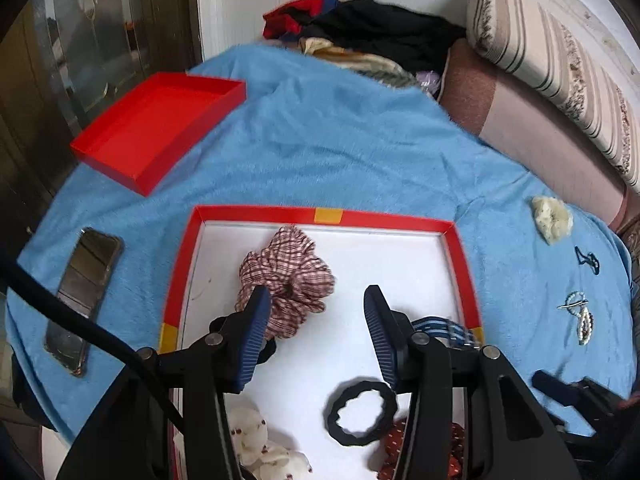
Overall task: Organize jewelry
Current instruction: 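Move both tools back toward the pearl and red bead bracelets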
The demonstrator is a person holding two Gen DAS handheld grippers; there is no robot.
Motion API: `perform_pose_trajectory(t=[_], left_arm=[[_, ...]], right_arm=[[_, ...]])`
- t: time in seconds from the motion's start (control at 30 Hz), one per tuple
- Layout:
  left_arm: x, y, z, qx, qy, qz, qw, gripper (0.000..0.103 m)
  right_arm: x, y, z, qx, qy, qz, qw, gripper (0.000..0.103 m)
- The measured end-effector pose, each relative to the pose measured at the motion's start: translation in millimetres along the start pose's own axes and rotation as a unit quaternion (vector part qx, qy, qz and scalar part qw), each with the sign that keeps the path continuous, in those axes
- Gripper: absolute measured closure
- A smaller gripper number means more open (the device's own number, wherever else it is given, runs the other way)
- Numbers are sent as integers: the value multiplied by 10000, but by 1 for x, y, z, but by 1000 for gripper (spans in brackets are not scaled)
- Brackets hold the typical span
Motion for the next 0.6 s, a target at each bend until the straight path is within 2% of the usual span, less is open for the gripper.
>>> perform_pose_trajectory(t=[0.1, 0.13, 0.2, 0.23, 0.27, 0.6], left_arm=[[-9, 19, -6, -211, -75, -3, 9997, 56], [-12, 26, -9, -272, -110, -4, 9996, 55], [-17, 36, -17, -350, -145, -33, 9993, 55], [-19, 39, -20, -358, -138, -57, 9992, 55], [-21, 42, -24, -355, -116, -97, 9993, 55], [-42, 67, -53, -357, -62, -388, 9986, 55]], right_arm=[[3, -13, -8, 168, 32, 68, 9998, 58], [5, -19, -10, 235, 34, 102, 9997, 63], [6, -28, -14, 360, 20, 132, 9993, 77], [7, -33, -16, 436, -16, 170, 9989, 92], [5, -34, -20, 470, -74, 232, 9986, 95], [11, -14, -50, 503, -229, 475, 9973, 95]])
Point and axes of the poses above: each gripper's, at about its wrist camera, not at the fingertips, and y roughly against the way its jaws point, x to its left, z to its top, the point moved 4 cm from there along -y, roughly the way its jaws point, and after that the axes turned 6 degrees about y, right-handed, at the moved point
